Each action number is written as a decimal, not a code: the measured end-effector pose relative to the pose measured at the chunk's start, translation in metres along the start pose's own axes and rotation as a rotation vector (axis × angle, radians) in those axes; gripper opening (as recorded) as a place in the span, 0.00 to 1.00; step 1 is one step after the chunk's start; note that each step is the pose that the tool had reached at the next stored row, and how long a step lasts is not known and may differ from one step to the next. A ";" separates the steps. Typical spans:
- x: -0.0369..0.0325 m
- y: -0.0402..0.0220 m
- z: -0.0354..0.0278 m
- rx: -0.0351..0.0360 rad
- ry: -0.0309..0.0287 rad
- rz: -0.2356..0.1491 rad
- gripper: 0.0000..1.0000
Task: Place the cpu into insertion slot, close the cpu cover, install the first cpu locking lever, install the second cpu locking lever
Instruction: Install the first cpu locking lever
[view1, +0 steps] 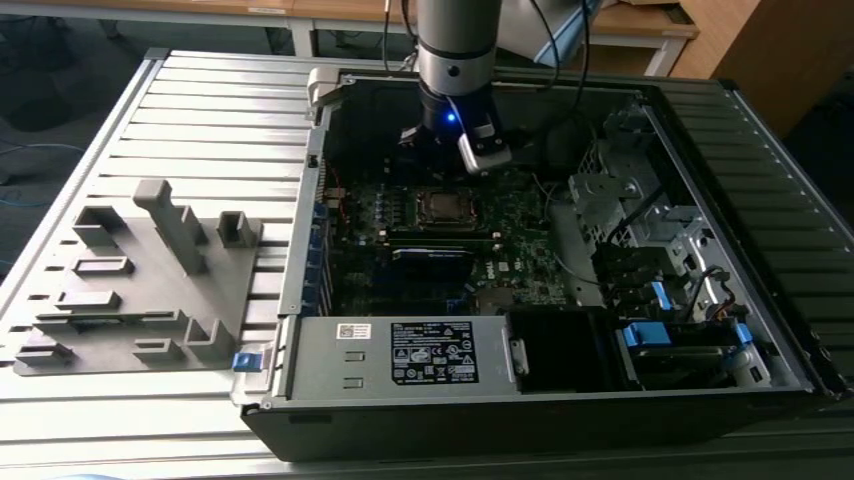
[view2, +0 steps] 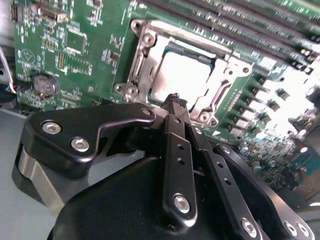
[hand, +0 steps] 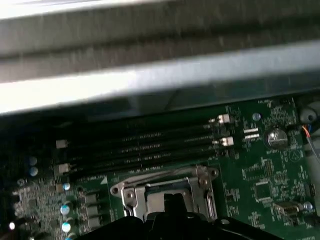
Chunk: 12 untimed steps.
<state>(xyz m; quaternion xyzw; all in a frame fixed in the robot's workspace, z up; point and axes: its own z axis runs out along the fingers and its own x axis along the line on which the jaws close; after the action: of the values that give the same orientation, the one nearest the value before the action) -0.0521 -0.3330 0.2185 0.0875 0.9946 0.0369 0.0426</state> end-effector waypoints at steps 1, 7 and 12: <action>-0.0003 -0.0019 -0.0001 0.0008 -0.0001 -0.001 0.11; -0.0018 -0.0104 -0.0006 0.0078 -0.0013 -0.002 0.11; -0.0023 -0.0103 -0.0045 0.0083 -0.0013 -0.002 0.11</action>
<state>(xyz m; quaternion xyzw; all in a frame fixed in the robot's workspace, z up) -0.0521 -0.3438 0.2223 0.0866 0.9948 0.0326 0.0429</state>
